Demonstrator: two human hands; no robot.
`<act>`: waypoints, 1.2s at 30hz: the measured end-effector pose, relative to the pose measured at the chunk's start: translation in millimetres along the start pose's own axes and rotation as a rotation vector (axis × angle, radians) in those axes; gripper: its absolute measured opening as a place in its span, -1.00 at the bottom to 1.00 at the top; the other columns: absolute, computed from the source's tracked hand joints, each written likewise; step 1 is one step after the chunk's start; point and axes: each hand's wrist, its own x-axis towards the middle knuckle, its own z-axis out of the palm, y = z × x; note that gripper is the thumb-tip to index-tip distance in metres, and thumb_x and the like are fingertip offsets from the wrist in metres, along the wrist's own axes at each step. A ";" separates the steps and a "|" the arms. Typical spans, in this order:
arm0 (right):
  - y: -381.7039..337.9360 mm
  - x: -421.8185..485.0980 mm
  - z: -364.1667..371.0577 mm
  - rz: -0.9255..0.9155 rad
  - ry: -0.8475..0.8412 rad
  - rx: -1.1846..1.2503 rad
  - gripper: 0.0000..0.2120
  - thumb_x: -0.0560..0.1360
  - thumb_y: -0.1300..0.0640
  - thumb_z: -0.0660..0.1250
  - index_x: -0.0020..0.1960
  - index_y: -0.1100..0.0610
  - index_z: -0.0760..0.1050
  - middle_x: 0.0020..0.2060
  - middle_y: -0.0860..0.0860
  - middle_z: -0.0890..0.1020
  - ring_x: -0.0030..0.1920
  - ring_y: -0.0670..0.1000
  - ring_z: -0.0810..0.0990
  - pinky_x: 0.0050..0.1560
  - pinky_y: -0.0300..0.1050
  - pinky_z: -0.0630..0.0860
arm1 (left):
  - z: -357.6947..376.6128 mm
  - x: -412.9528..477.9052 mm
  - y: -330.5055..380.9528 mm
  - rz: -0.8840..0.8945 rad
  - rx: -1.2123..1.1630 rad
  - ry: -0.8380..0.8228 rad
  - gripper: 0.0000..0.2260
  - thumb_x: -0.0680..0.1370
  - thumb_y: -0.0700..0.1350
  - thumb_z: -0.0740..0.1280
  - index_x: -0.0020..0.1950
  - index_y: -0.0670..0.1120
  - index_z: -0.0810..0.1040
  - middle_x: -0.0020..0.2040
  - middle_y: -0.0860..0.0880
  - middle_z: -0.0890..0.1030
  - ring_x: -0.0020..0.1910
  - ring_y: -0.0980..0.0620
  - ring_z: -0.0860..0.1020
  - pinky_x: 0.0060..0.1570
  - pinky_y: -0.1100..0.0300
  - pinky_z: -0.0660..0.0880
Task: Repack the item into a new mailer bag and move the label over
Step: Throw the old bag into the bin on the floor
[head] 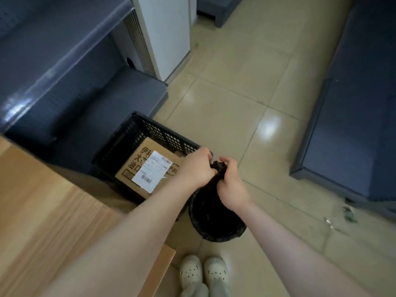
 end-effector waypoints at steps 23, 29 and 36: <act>147.0 23.2 8.7 0.288 0.010 0.100 -0.50 0.52 0.32 0.17 0.41 0.03 0.22 0.26 0.03 0.49 0.17 -0.02 0.48 0.05 -0.29 0.33 | 144.1 42.8 -13.9 -0.298 -0.303 -0.075 -0.56 0.48 -0.37 0.17 0.33 -0.09 0.41 0.29 -0.09 0.47 0.26 -0.07 0.43 0.20 0.09 0.40; 166.6 20.5 25.4 0.347 0.000 0.109 -0.45 0.54 0.30 0.20 0.46 0.03 0.15 0.35 0.01 0.42 0.28 0.02 0.45 0.08 -0.31 0.29 | 158.8 42.9 -31.5 -0.366 -0.370 -0.175 -0.49 0.51 -0.40 0.07 0.43 -0.07 0.34 0.42 -0.11 0.36 0.40 -0.11 0.32 0.36 -0.04 0.33; 172.2 25.1 36.3 0.415 -0.006 0.164 -0.35 0.51 0.08 0.33 0.49 -0.03 0.08 0.40 -0.01 0.37 0.27 0.02 0.46 0.07 -0.20 0.40 | 160.1 44.2 -32.2 -0.386 -0.431 -0.174 -0.44 0.51 -0.43 0.05 0.47 -0.06 0.27 0.47 -0.12 0.28 0.45 -0.12 0.25 0.40 -0.04 0.27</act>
